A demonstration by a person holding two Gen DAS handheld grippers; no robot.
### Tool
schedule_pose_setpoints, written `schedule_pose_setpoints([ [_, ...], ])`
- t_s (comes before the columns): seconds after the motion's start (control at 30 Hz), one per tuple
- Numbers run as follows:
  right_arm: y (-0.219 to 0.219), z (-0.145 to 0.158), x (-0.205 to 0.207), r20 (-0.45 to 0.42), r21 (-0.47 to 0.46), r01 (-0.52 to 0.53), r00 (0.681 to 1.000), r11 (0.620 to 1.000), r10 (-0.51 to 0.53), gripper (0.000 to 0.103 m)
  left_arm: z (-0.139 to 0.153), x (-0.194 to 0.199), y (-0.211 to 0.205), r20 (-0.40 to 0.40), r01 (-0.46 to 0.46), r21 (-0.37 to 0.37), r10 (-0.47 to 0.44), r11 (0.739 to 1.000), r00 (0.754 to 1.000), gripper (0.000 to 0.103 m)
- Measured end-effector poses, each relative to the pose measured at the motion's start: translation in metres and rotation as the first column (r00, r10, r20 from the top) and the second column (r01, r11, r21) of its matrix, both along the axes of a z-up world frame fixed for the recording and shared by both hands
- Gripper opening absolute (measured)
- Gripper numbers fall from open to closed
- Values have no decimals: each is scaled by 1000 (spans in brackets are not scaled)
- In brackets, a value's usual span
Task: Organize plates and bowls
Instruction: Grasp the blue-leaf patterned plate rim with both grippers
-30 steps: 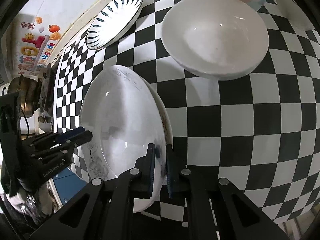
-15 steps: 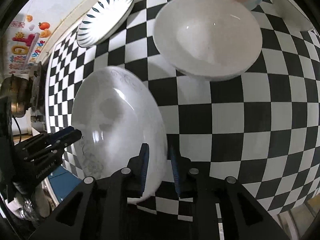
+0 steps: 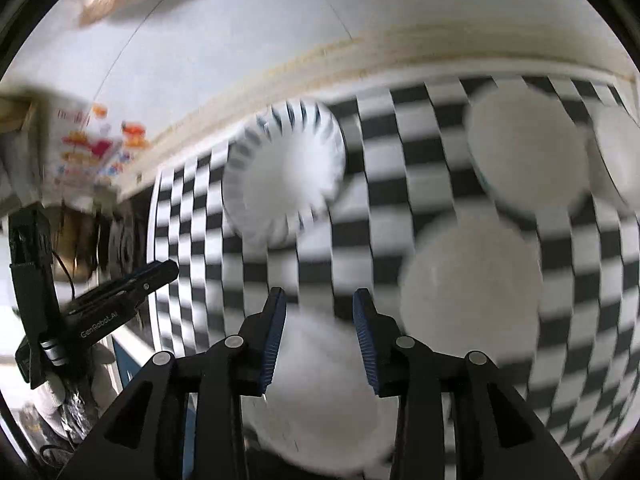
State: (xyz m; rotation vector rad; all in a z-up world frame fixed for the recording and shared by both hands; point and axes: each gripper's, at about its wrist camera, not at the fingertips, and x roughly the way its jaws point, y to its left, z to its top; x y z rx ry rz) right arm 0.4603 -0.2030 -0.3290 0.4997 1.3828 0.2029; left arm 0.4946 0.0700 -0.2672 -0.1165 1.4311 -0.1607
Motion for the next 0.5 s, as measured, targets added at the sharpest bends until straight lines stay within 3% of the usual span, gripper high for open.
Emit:
schedule_pose_setpoints([
  [0.17, 6, -43, 82, -60, 33, 49, 997, 998, -47, 38, -57, 60, 14, -121, -39, -38, 34, 999, 992, 31],
  [0.3, 8, -86, 124, -126, 25, 78, 989, 997, -75, 38, -95, 83, 10, -203, -27, -81, 10, 996, 979, 31],
  [0.43, 8, -116, 144, -172, 6, 77, 982, 997, -75, 38, -103, 88, -2, -185, 17, -62, -28, 998, 982, 28],
  [0.5, 8, -124, 145, -174, 5, 77, 982, 997, -75, 34, -100, 89, -10, -172, 49, -44, -56, 998, 984, 20],
])
